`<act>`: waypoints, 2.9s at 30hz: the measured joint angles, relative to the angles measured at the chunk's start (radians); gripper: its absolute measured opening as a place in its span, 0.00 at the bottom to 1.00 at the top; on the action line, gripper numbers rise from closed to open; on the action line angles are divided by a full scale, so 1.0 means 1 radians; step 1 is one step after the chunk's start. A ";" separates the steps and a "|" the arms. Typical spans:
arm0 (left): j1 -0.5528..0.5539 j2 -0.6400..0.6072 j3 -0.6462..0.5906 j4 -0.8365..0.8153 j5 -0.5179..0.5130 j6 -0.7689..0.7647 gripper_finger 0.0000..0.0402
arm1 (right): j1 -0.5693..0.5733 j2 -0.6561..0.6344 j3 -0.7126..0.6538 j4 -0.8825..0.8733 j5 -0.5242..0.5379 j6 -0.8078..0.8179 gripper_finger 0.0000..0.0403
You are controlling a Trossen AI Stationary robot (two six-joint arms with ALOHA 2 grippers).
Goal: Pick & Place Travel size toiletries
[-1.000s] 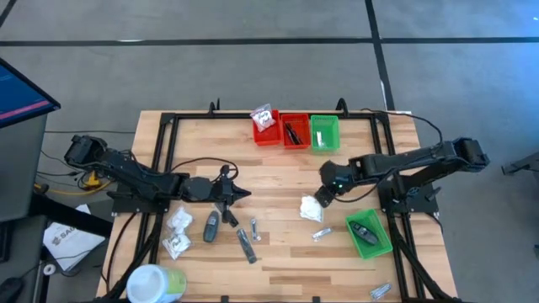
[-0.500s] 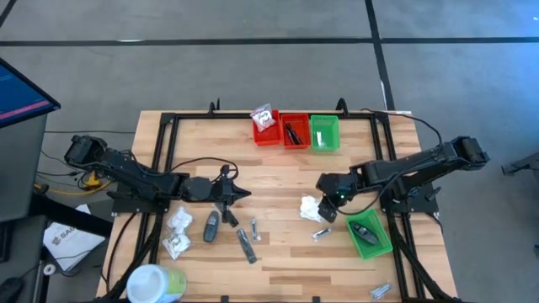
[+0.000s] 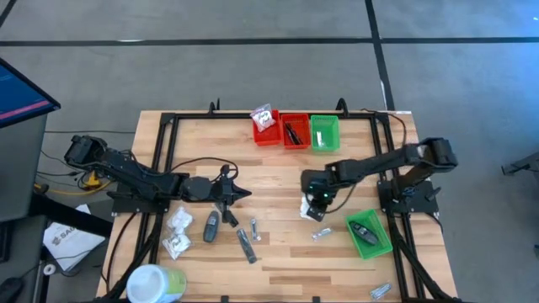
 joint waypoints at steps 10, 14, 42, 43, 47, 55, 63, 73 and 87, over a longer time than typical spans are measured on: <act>0.000 0.000 -0.001 -0.001 0.000 0.000 0.00 | -0.059 0.198 0.224 -0.053 0.001 -0.143 0.00; 0.000 0.000 -0.001 -0.004 0.000 0.000 0.00 | -0.006 0.238 0.285 -0.184 0.003 -0.173 0.00; -0.002 0.000 -0.001 0.008 0.000 -0.020 0.00 | 0.206 0.202 0.265 -0.420 0.204 0.172 0.00; -0.002 0.000 -0.001 0.009 0.000 -0.020 0.00 | 0.195 0.202 0.265 -0.411 0.211 0.167 0.00; -0.002 0.000 -0.001 0.010 0.000 -0.020 0.00 | 0.156 0.202 0.265 -0.320 0.213 0.081 0.00; -0.002 0.000 -0.001 0.010 0.000 -0.020 0.00 | 0.065 0.202 0.269 -0.251 0.282 -0.031 0.00; -0.002 0.000 -0.001 0.009 0.000 -0.019 0.00 | 0.172 0.199 0.269 -0.385 0.264 0.049 0.00; -0.002 0.000 -0.001 0.013 0.000 -0.026 0.00 | 0.146 0.201 0.269 -0.268 0.254 0.020 0.00; -0.002 0.000 -0.001 0.013 0.000 -0.026 0.00 | 0.108 0.202 0.192 -0.256 0.193 0.069 0.00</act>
